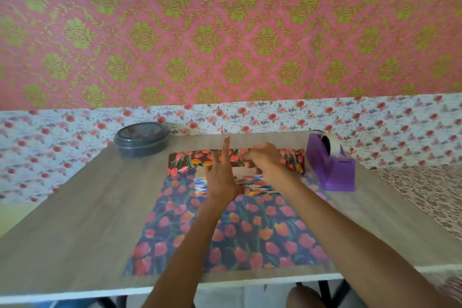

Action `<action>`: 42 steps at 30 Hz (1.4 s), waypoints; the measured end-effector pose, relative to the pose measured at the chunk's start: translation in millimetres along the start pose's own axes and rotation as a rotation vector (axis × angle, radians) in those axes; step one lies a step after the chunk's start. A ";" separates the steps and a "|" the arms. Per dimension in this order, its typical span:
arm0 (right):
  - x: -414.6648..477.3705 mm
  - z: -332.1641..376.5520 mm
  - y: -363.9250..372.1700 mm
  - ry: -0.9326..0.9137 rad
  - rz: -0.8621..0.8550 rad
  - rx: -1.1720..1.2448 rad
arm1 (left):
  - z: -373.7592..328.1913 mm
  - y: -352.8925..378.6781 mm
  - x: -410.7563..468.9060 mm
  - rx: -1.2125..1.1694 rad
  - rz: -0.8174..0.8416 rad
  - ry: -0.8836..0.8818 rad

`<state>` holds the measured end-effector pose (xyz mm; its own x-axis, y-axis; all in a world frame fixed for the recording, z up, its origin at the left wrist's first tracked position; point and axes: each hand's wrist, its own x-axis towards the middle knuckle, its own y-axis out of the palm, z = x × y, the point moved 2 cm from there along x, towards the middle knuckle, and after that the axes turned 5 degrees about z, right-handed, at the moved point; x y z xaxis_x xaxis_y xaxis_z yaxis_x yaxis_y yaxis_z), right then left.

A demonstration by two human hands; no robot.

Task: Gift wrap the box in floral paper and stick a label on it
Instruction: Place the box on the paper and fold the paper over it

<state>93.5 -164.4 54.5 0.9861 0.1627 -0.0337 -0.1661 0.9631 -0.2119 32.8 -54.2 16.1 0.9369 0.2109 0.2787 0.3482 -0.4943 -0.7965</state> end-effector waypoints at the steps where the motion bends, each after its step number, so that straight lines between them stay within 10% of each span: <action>1: 7.0 1.3 2.8 0.013 0.006 -0.100 | 0.6 0.5 0.4 -0.001 0.003 0.002; 13: 49.7 18.4 13.5 0.062 0.418 -0.723 | 4.3 0.7 0.2 -0.030 0.005 0.011; 42: 54.6 27.8 29.7 -0.016 0.478 -1.025 | 6.1 2.8 1.6 -0.016 0.015 -0.001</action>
<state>142.3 -121.0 73.6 0.8207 0.4765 -0.3153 -0.4389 0.1725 -0.8818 35.1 -50.1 11.0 0.9422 0.2036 0.2661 0.3341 -0.5108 -0.7921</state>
